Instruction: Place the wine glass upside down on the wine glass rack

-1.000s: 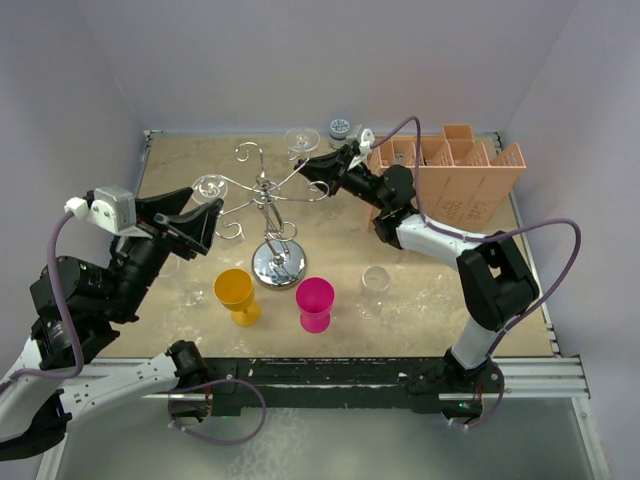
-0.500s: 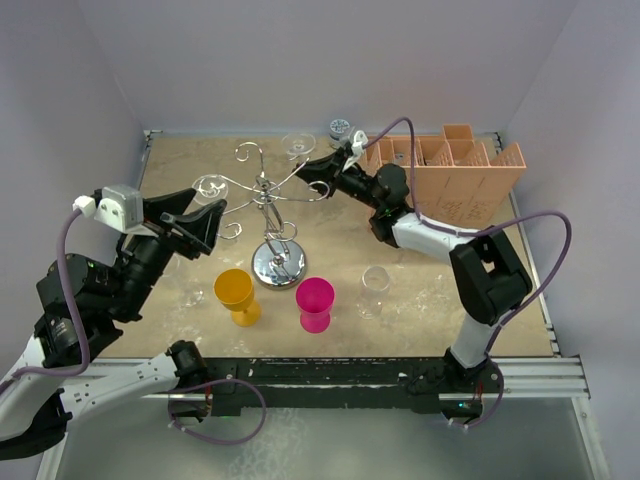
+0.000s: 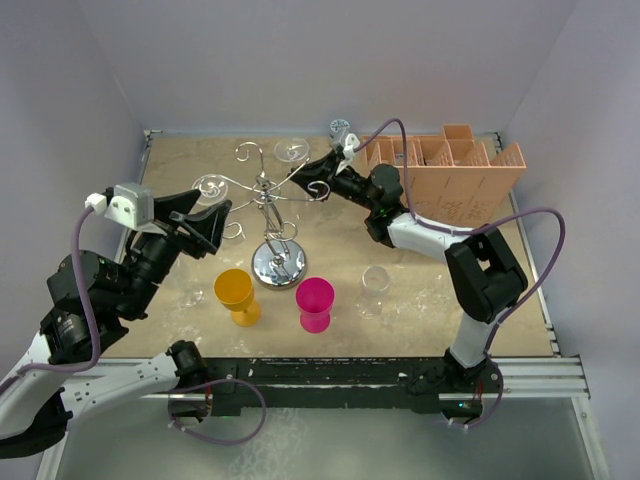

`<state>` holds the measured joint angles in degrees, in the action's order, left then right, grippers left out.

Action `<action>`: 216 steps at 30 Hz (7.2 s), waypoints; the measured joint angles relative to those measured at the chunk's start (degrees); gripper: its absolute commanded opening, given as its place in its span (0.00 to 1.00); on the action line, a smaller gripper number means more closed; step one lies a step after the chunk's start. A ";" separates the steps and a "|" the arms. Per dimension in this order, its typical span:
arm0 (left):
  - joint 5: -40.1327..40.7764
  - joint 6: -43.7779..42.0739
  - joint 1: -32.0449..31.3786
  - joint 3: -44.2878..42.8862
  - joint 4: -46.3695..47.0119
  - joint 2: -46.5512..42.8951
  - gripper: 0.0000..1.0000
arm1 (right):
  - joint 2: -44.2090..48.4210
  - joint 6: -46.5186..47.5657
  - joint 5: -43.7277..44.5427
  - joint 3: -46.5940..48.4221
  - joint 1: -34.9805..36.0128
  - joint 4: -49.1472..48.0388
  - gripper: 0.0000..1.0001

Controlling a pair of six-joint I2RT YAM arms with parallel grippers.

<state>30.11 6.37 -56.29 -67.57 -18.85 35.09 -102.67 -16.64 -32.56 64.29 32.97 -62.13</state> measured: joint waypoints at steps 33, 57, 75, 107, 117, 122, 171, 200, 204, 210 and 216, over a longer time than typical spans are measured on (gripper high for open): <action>-10.56 3.08 0.00 0.44 -5.07 3.41 0.63 | 28.17 -9.42 21.05 -22.49 0.04 13.73 0.64; -42.66 13.57 -1.44 3.65 -15.87 18.10 0.53 | 74.51 -27.56 37.51 -33.94 0.02 58.49 0.65; -28.87 7.32 -6.56 5.46 -19.96 32.13 0.45 | 69.72 -27.54 36.06 -34.77 0.02 61.64 0.65; -31.41 5.62 -11.41 -0.48 -20.09 33.20 0.47 | 63.36 -26.34 36.72 -34.77 0.02 57.61 0.64; -34.40 6.60 -12.66 2.71 -20.15 37.77 0.48 | 64.24 -26.43 37.62 -34.77 0.02 57.53 0.64; -32.41 6.58 -13.27 2.82 -21.05 40.02 0.40 | 64.52 -26.47 37.64 -34.77 0.02 57.55 0.63; -22.16 1.66 -15.41 -21.27 -19.12 24.81 0.00 | 79.65 -31.67 40.54 -29.64 0.02 51.17 0.72; -16.81 -10.12 -15.41 -5.60 47.84 30.51 0.00 | 60.63 -55.78 42.01 -10.08 0.02 37.42 0.75; -17.03 -10.08 -15.41 -5.60 50.29 31.30 0.00 | 56.92 -56.96 41.88 -7.17 0.02 35.10 0.71; -17.79 -9.99 -15.41 -5.01 52.59 31.74 0.00 | 53.05 -59.01 42.16 -5.97 0.02 34.32 0.62; -17.97 -9.97 -15.41 -4.57 52.68 32.09 0.00 | 50.95 -59.56 42.51 -4.17 0.02 33.46 0.55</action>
<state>12.14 -3.60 -71.70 -72.14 33.82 67.18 -51.72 -76.20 9.96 60.12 32.99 -28.67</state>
